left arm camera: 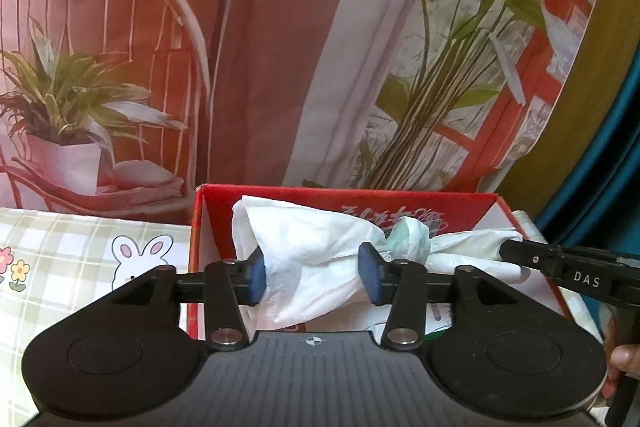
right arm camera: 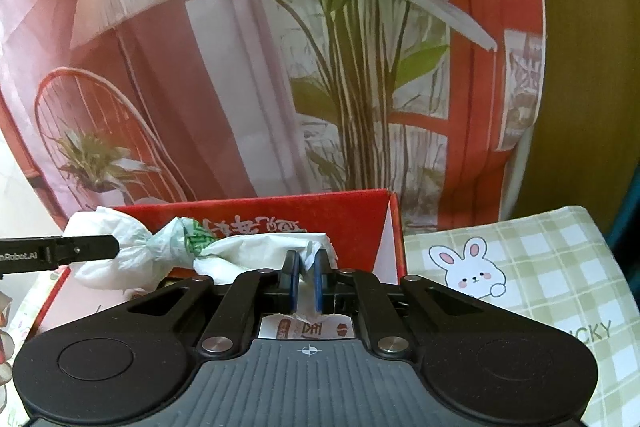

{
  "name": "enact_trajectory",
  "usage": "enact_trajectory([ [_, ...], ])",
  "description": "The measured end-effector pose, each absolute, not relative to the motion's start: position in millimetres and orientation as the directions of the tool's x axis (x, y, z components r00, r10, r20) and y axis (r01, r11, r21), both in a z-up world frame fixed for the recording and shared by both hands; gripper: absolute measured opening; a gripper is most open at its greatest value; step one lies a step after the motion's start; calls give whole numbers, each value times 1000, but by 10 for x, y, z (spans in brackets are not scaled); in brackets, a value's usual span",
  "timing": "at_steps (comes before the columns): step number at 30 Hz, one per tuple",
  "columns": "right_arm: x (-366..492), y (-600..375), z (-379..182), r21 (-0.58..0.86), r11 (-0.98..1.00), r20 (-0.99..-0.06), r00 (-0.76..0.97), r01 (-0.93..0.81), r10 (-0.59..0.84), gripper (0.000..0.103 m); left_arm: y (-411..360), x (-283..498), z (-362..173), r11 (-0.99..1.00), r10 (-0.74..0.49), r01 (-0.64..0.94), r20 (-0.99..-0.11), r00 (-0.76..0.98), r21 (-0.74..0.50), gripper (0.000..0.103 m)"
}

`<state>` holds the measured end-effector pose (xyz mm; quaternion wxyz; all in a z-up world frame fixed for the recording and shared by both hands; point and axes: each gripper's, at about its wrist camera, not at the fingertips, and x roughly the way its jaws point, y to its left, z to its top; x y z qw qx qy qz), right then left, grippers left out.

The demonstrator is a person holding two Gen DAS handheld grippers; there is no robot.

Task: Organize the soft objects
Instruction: 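Lower the white bundle into the red box and open both grippers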

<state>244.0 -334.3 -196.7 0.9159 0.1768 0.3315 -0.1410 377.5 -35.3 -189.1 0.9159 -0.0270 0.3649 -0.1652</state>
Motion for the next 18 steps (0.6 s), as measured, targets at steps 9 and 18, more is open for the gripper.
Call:
enact_trajectory([
  [9,2528,-3311,-2025,185,889,-688,702,418,-187,7,-346,3743,-1888,950,-299,281,-651,698,-135,62],
  [18,2487,-3383,-2033,198,866,-682,699,460,-216,5,-339,3710,-1853,950,-300,282,-637,710,-132,63],
])
